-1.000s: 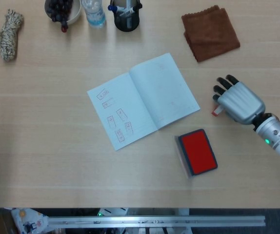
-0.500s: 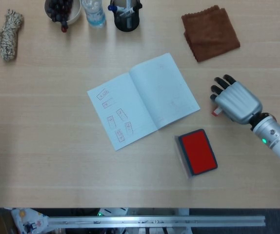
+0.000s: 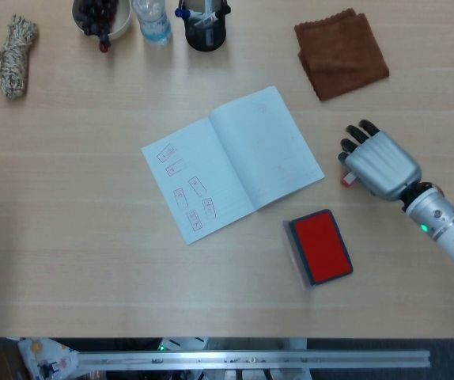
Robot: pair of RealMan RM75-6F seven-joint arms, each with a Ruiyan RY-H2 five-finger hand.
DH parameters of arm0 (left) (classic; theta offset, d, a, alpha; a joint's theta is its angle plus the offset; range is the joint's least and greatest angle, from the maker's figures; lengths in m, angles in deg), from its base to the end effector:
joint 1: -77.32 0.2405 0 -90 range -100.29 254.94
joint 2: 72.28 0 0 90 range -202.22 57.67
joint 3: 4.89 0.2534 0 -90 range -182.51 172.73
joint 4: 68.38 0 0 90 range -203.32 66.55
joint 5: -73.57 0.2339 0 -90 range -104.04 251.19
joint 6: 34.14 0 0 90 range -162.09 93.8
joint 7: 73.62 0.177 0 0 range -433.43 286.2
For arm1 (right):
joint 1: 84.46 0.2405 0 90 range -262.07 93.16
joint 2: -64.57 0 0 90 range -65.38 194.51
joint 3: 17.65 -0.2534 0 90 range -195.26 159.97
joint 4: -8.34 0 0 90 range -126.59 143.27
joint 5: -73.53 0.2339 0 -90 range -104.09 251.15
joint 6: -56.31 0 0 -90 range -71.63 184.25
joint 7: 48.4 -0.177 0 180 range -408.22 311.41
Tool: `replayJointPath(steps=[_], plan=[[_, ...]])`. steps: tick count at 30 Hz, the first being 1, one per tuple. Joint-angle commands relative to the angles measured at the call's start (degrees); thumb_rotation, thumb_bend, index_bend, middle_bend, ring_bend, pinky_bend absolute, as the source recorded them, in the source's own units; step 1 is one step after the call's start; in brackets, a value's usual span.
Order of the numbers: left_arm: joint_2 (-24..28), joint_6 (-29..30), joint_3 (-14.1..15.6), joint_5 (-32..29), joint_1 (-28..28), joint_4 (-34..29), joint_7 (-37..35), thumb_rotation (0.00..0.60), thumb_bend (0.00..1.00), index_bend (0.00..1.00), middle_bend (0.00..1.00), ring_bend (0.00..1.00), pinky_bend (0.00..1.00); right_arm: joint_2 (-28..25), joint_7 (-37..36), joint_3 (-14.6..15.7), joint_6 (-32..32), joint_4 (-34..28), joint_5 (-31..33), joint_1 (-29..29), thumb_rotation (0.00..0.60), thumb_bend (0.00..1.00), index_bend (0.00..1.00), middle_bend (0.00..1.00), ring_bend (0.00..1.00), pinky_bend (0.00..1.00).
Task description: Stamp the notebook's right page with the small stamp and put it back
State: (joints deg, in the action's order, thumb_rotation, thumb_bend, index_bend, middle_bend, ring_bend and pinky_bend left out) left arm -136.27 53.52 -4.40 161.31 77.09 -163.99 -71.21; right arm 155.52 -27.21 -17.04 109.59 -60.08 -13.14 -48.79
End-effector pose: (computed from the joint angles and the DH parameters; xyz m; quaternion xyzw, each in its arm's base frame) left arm -0.3183 0.1759 0.1267 -0.5881 -0.4126 -0.3700 0.5891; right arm -0.2287 -0.3344 -0.0802 0.8584 -0.1973 0.2430 0.4064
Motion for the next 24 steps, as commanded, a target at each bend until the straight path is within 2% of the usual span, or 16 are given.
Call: replayJointPath(steps=[1, 8, 14, 24], plan=[[0.1, 0.1, 0.0, -0.1, 0.1, 0.0, -0.1, 0.600, 0.28, 0.14, 0.11, 0.10, 0.03, -0.8, -0.2, -0.8, 0.2, -1.4, 0.5, 0.2, 0.600, 0.37, 0.63, 0.40, 0.19, 0.19], [0.3, 0.5, 0.1, 0.3, 0.2, -0.2, -0.3, 0.600, 0.28, 0.14, 0.11, 0.10, 0.03, -3.0, 2.3, -4.3, -0.3, -7.4, 2.9, 2.3, 0.600, 0.37, 0.64, 0.40, 0.19, 0.19], [0.4, 0.7, 0.4, 0.9, 0.5, -0.4, -0.3, 0.600, 0.28, 0.14, 0.11, 0.10, 0.03, -2.5, 6.0, -6.2, -2.1, -10.4, 5.6, 4.3, 0.600, 0.37, 0.66, 0.42, 0.20, 0.19], [0.5, 1.0, 0.8, 1.4, 0.8, -0.4, -0.4, 0.600, 0.28, 0.14, 0.11, 0.10, 0.03, 2.3, 10.7, -6.7, -4.0, -8.5, 8.9, 6.7, 0.600, 0.37, 0.69, 0.44, 0.22, 0.19]])
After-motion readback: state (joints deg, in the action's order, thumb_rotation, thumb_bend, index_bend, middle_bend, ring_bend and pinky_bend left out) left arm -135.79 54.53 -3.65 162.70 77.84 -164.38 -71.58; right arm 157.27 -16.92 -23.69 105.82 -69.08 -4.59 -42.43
